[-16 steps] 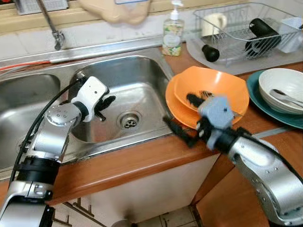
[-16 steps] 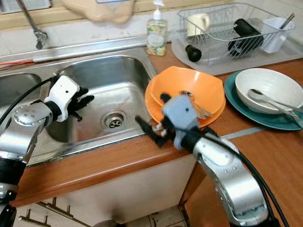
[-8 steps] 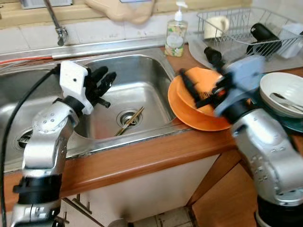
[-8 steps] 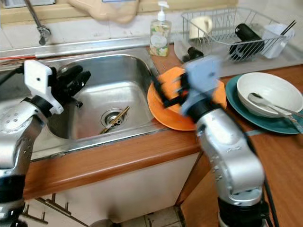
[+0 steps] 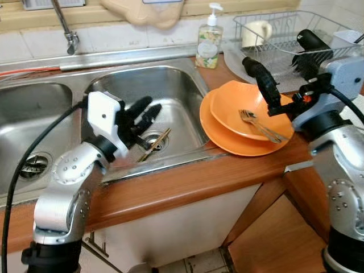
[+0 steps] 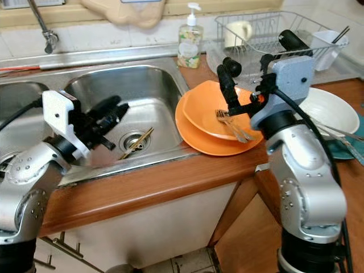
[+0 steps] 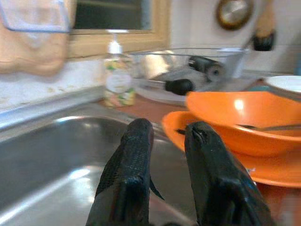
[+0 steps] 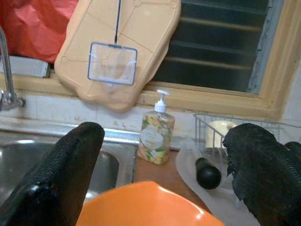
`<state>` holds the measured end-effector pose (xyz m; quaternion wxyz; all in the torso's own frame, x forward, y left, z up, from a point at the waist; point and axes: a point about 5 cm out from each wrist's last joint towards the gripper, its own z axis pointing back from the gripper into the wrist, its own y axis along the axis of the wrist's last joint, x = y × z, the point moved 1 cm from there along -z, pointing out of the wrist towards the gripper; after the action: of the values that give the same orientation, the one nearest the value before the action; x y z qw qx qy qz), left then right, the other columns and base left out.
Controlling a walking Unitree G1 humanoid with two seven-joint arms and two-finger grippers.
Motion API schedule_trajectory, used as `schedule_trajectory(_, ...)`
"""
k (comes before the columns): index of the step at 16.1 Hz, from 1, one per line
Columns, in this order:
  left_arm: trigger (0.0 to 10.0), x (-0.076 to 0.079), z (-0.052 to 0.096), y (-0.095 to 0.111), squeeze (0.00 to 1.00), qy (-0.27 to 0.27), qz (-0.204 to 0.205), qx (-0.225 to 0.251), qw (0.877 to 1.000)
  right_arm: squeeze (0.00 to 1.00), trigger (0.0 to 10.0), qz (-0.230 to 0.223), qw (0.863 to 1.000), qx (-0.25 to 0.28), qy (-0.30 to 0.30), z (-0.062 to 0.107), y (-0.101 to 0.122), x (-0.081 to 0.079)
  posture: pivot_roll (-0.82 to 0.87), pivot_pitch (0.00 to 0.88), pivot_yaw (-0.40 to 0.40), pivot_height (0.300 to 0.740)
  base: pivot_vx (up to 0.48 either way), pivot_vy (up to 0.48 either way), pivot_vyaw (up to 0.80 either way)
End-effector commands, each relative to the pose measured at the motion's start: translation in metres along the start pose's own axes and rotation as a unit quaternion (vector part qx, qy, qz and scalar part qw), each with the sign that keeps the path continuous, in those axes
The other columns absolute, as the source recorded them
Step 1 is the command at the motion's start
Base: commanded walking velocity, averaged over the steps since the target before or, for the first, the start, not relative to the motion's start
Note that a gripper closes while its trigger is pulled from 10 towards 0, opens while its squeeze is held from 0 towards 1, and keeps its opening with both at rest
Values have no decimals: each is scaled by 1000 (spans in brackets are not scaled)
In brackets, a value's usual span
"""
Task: Kitchen organization
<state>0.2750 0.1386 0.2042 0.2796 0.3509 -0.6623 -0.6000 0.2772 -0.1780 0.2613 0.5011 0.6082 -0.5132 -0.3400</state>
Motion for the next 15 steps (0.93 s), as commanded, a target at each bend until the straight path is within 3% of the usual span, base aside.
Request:
schedule_trajectory(1, 10000, 12, 1, 2, 0, -37, 13, 1, 999, 1000, 10000, -9, 1000, -7, -14, 7, -2, 10, -105, 0, 11, 740, 0, 0, 0)
schedule_trajectory(5, 10000, 28, 12, -5, 0, -83, 32, -22, 996, 1000, 10000, -25, 998, -47, -29, 37, -12, 31, -111, 0, 24, 740, 0, 0, 0)
schedule_trajectory(8, 10000, 26, 15, -16, 0, -86, 8, -54, 995, 1000, 10000, -33, 994, -98, 21, 57, -25, 24, -121, 0, 30, 740, 0, 0, 0)
schedule_trajectory(9, 10000, 26, 14, -17, 0, -90, 8, -53, 994, 867, 10000, -49, 993, -104, 33, 59, -27, 20, -124, 0, 31, 740, 0, 0, 0)
schedule_trajectory(10, 10000, 25, 13, -16, 0, -92, 6, -51, 994, 584, 10000, -47, 992, -108, 36, 60, -28, 19, -130, 0, 35, 740, 0, 0, 0)
schedule_trajectory(11, 10000, 26, 12, -18, 0, -98, 1, -54, 994, 0, 10000, -50, 990, -124, 43, 61, -32, 17, -136, 0, 32, 740, 0, 0, 0)
schedule_trajectory(13, 10000, 28, 11, -19, 0, -104, -3, -57, 993, 0, 10000, -58, 987, -137, 54, 63, -35, 14, -141, 0, 31, 740, 0, 0, 0)
schedule_trajectory(15, 10000, 30, 12, -20, 0, -115, 1, -59, 992, 0, 10000, -66, 988, -135, 20, 61, -39, 19, -146, 0, 30, 740, 0, 0, 0)
